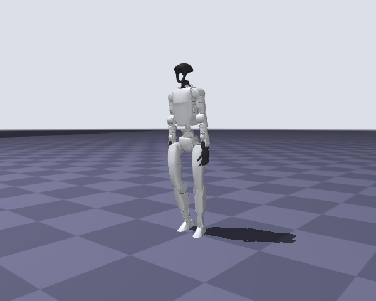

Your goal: In place motions

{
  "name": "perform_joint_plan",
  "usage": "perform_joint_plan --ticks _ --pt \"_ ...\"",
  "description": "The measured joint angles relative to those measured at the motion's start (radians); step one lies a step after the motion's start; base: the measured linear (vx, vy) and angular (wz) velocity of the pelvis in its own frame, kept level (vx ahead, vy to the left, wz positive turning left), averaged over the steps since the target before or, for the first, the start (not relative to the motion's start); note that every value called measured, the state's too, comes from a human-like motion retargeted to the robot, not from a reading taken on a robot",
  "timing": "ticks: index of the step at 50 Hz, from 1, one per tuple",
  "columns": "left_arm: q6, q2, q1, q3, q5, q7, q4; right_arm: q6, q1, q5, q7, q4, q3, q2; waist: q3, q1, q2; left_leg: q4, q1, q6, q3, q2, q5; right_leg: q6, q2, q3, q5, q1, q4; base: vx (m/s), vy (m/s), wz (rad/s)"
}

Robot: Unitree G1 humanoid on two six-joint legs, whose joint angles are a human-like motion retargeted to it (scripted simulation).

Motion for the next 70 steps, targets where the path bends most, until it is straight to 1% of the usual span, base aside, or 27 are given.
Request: perform_joint_plan --ticks 2,5,7,8,10,12,15,17,20,25,30,33,36,37,38,39,40,42,43,45,47,56,60,62,65,67,70 --pt "-0.001 0.004 -0.004 0.001 0.000 -0.006 0.001 0.002 0.006 0.002 0.001 0.017 -0.006 -0.002 0.008 -0.024 0.000 0.023 -0.043 -0.006 -0.113 -0.011 0.026 0.013 0.011 0.058 0.004 -0.010 0.026 -0.02 -0.25 2.81" --pt "-0.004 0.012 -0.006 -0.004 -0.012 -0.013 0.000 0.008 0.012 -0.008 0.005 0.034 -0.013 -0.009 0.024 -0.052 0.001 0.043 -0.097 -0.010 -0.279 -0.046 0.067 0.042 0.049 0.222 -0.004 -0.027 0.061 -0.04 -0.26 2.95" --pt "-0.003 0.020 -0.013 -0.012 -0.021 -0.019 -0.004 0.007 0.012 -0.014 0.008 0.034 -0.015 -0.015 0.049 -0.051 -0.002 0.046 -0.114 -0.017 -0.343 -0.062 0.093 0.066 0.066 0.285 -0.035 -0.014 0.069 -0.09 -0.23 2.74" --pt "-0.001 0.025 -0.018 -0.014 -0.025 -0.022 -0.008 0.006 0.010 -0.017 0.011 0.032 -0.014 -0.019 0.066 -0.049 -0.004 0.044 -0.118 -0.021 -0.376 -0.072 0.108 0.067 0.062 0.273 -0.055 -0.004 0.066 -0.10 -0.21 2.59" --pt "0.000 0.034 -0.028 -0.009 -0.029 -0.022 -0.018 0.005 0.004 -0.026 0.016 0.028 -0.009 -0.028 0.087 -0.029 -0.025 0.033 -0.126 -0.030 -0.407 -0.104 0.137 0.015 -0.007 0.096 -0.055 0.011 0.026 -0.07 -0.18 2.27" --pt "-0.013 0.037 -0.030 -0.007 -0.040 -0.002 -0.025 0.005 0.000 -0.037 0.025 0.027 -0.014 -0.044 0.091 0.031 -0.055 0.009 -0.136 -0.042 -0.407 -0.140 0.162 -0.008 -0.026 0.038 -0.064 0.025 0.010 0.04 -0.11 1.87" --pt "-0.050 0.019 -0.030 -0.025 -0.098 0.073 -0.013 0.004 0.012 -0.053 0.034 0.017 -0.052 -0.083 0.112 0.142 -0.062 -0.018 -0.142 -0.062 -0.430 -0.166 0.183 -0.002 -0.074 -0.080 -0.062 0.048 -0.014 0.15 -0.01 1.93" --pt "-0.067 0.010 -0.024 -0.012 -0.142 0.100 0.010 0.003 0.019 -0.066 0.033 0.006 -0.064 -0.109 0.125 0.183 -0.070 -0.027 -0.150 -0.043 -0.410 -0.177 0.181 -0.006 -0.090 -0.153 -0.060 0.074 -0.042 0.15 -0.04 2.11" --pt "-0.063 0.010 -0.007 0.029 -0.184 0.091 0.052 0.010 0.016 -0.085 0.010 -0.012 -0.068 -0.134 0.136 0.191 -0.081 -0.035 -0.162 0.015 -0.238 -0.144 0.125 -0.007 -0.110 -0.272 -0.060 0.114 -0.085 0.23 -0.09 2.33" --pt "-0.036 0.039 0.046 0.092 -0.183 0.092 0.120 0.005 0.018 -0.034 -0.030 -0.016 -0.079 -0.140 0.080 0.084 -0.078 -0.033 -0.201 0.038 0.055 -0.062 -0.010 0.029 -0.128 -0.501 -0.084 0.145 -0.129 0.29 -0.14 2.98" --pt "-0.037 0.055 0.052 0.103 -0.163 0.121 0.135 -0.007 0.037 0.053 -0.006 -0.004 -0.118 -0.128 0.053 0.082 -0.111 -0.017 -0.129 0.023 0.557 0.007 -0.117 0.071 -0.154 -0.704 -0.116 0.171 -0.142 0.27 -0.19 2.77" --pt "-0.041 0.049 0.047 0.103 -0.169 0.116 0.133 -0.002 0.040 0.050 0.001 0.005 -0.116 -0.124 0.043 0.110 -0.146 0.026 -0.060 0.042 0.778 0.012 -0.131 0.101 -0.180 -0.795 -0.128 0.185 -0.139 0.36 -0.25 2.31" --pt "-0.045 0.038 0.051 0.117 -0.183 0.104 0.134 0.003 0.028 0.004 -0.004 0.001 -0.097 -0.113 0.025 0.123 -0.178 0.088 -0.018 0.075 0.795 0.001 -0.120 0.131 -0.205 -0.864 -0.138 0.195 -0.130 0.34 -0.24 1.88" --pt "-0.046 0.032 0.056 0.127 -0.186 0.104 0.136 0.002 0.023 -0.011 -0.006 -0.005 -0.088 -0.108 0.020 0.128 -0.182 0.095 -0.006 0.060 0.773 0.001 -0.112 0.138 -0.204 -0.882 -0.140 0.200 -0.128 0.39 -0.23 1.29" --pt "-0.046 0.026 0.063 0.140 -0.187 0.106 0.138 0.000 0.019 -0.024 -0.006 -0.012 -0.078 -0.103 0.016 0.138 -0.178 0.080 0.008 0.008 0.744 0.003 -0.115 0.144 -0.192 -0.894 -0.143 0.207 -0.125 0.43 -0.22 0.96" --pt "-0.047 0.018 0.074 0.153 -0.189 0.107 0.140 -0.002 0.016 -0.034 -0.004 -0.020 -0.069 -0.099 0.010 0.151 -0.177 0.049 0.018 0.006 0.733 -0.014 -0.110 0.149 -0.186 -0.901 -0.142 0.215 -0.124 0.46 -0.20 0.67" --pt "-0.048 0.010 0.086 0.166 -0.189 0.109 0.142 -0.006 0.012 -0.042 -0.001 -0.029 -0.061 -0.095 0.003 0.165 -0.176 0.010 0.024 0.029 0.730 -0.040 -0.101 0.154 -0.182 -0.907 -0.140 0.222 -0.124 0.42 -0.20 0.87" --pt "-0.044 -0.004 0.101 0.186 -0.197 0.103 0.156 -0.006 0.000 -0.049 0.015 -0.052 -0.050 -0.079 -0.026 0.151 -0.174 -0.011 -0.008 0.029 0.622 -0.063 -0.079 0.167 -0.177 -0.946 -0.132 0.226 -0.131 0.36 -0.27 1.06" --pt "-0.041 -0.011 0.108 0.193 -0.203 0.102 0.160 -0.011 -0.003 -0.045 0.019 -0.067 -0.043 -0.069 -0.030 0.157 -0.179 -0.020 -0.001 0.032 0.659 -0.068 -0.074 0.169 -0.177 -0.948 -0.129 0.230 -0.134 0.26 -0.31 0.73" --pt "-0.040 -0.015 0.110 0.199 -0.215 0.098 0.157 -0.026 -0.016 -0.014 0.026 -0.109 -0.029 -0.047 -0.009 0.176 -0.186 -0.046 0.000 0.045 0.574 -0.101 -0.068 0.173 -0.171 -0.950 -0.125 0.247 -0.136 0.11 -0.24 0.44" --pt "-0.045 -0.018 0.109 0.197 -0.211 0.086 0.140 -0.038 -0.039 0.014 0.051 -0.152 -0.006 -0.033 0.009 0.193 -0.194 -0.059 0.024 0.033 0.616 -0.104 -0.068 0.178 -0.172 -0.967 -0.124 0.261 -0.139 0.03 -0.18 0.34" --pt "-0.042 0.000 0.099 0.157 -0.161 0.091 0.091 -0.066 -0.067 -0.053 0.110 -0.294 0.088 0.006 0.004 0.208 -0.200 -0.058 0.013 0.034 0.534 -0.127 -0.104 0.200 -0.177 -0.989 -0.086 0.279 -0.110 0.10 -0.21 0.32" --pt "-0.040 0.008 0.082 0.129 -0.148 0.078 0.063 -0.073 -0.048 -0.113 0.113 -0.294 0.097 0.000 0.001 0.195 -0.178 -0.044 0.015 0.037 0.485 -0.106 -0.123 0.199 -0.179 -0.997 -0.016 0.293 -0.039 0.12 -0.18 0.52" --pt "-0.038 0.008 0.067 0.120 -0.150 0.070 0.053 -0.070 -0.040 -0.134 0.107 -0.267 0.096 -0.008 0.006 0.179 -0.142 -0.040 0.024 0.033 0.458 -0.068 -0.128 0.167 -0.188 -0.973 0.041 0.284 0.057 0.11 -0.18 0.68" --pt "-0.034 0.006 0.046 0.103 -0.154 0.057 0.042 -0.058 -0.026 -0.153 0.099 -0.215 0.084 -0.019 0.011 0.137 -0.076 -0.029 0.027 0.027 0.401 0.000 -0.130 0.101 -0.236 -0.852 0.085 0.211 0.301 0.11 -0.19 0.99" --pt "-0.031 0.006 0.031 0.091 -0.152 0.050 0.033 -0.049 -0.014 -0.150 0.093 -0.168 0.072 -0.027 0.005 0.093 -0.057 -0.028 0.015 0.028 0.355 0.013 -0.125 0.166 -0.250 -0.653 0.043 0.091 0.476 0.05 -0.20 1.26" --pt "-0.031 0.005 0.011 0.070 -0.149 0.043 0.022 -0.036 0.001 -0.127 0.073 -0.106 0.047 -0.036 0.008 0.076 -0.042 -0.030 0.007 0.031 0.316 0.025 -0.118 0.232 -0.116 -0.347 -0.001 -0.055 0.558 -0.05 -0.21 0.69"
